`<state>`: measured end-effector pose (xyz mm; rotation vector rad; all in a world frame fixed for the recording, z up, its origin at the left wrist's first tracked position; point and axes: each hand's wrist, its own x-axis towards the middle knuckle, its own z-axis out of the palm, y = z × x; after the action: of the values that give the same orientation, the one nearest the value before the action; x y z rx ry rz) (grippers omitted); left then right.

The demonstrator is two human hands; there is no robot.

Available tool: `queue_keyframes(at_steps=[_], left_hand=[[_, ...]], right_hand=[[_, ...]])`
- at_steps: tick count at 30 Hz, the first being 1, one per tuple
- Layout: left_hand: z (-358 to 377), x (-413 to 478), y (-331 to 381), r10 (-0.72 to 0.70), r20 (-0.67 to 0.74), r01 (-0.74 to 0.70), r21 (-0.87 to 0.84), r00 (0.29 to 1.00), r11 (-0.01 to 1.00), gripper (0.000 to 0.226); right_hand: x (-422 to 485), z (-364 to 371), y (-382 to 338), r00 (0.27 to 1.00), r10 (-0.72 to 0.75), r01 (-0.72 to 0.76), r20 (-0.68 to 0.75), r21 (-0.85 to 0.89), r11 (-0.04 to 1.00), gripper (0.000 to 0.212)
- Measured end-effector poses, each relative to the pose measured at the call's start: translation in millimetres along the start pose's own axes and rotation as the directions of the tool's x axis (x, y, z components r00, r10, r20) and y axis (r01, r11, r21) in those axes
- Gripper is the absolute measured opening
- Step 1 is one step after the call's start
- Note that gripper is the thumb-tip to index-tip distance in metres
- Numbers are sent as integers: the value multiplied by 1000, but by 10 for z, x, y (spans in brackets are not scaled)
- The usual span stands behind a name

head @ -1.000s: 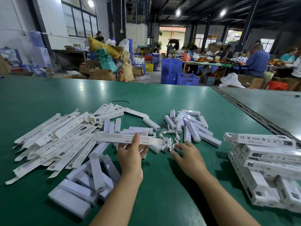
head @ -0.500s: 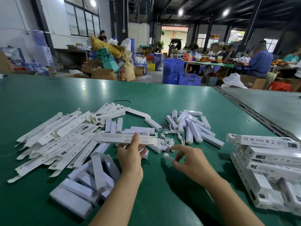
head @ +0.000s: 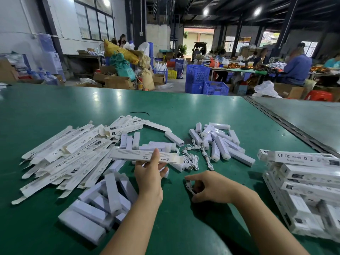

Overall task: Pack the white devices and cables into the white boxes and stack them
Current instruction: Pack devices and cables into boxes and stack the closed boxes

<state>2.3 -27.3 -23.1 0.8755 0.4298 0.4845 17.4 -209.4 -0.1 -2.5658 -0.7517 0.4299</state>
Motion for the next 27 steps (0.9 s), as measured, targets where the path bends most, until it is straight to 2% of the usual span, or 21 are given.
queue_keyframes(at_steps=[5,12,15,20,23,27], left_hand=[[1,-10,1,-6,0,6,16,1000,1000,18],[5,-22,9,-19,1,19,21,1000,1000,18],[12,-22,12,-24,2,24,15,1000,1000,17],[17,-24,13,-30,4,30,8,1000,1000,19],[7,-20,19,-34,1,34,2,999,999,19],[-6,-18,23,-32,-4,32,9,999,999,20]], right_hand=[[50,-34,-32,996,39,-39,83,-2,999,82],[35,-21,8,996,75,-76,46,33,997,61],[3,-13,27,997,77,-78,25,42,996,61],[-45,19,47,997,48,-49,-56,-19,999,64],[-59,45,77,986,12,-14,-163,-14,1000,63],[-87,44,132,961,0,2,-276,9,1000,52]])
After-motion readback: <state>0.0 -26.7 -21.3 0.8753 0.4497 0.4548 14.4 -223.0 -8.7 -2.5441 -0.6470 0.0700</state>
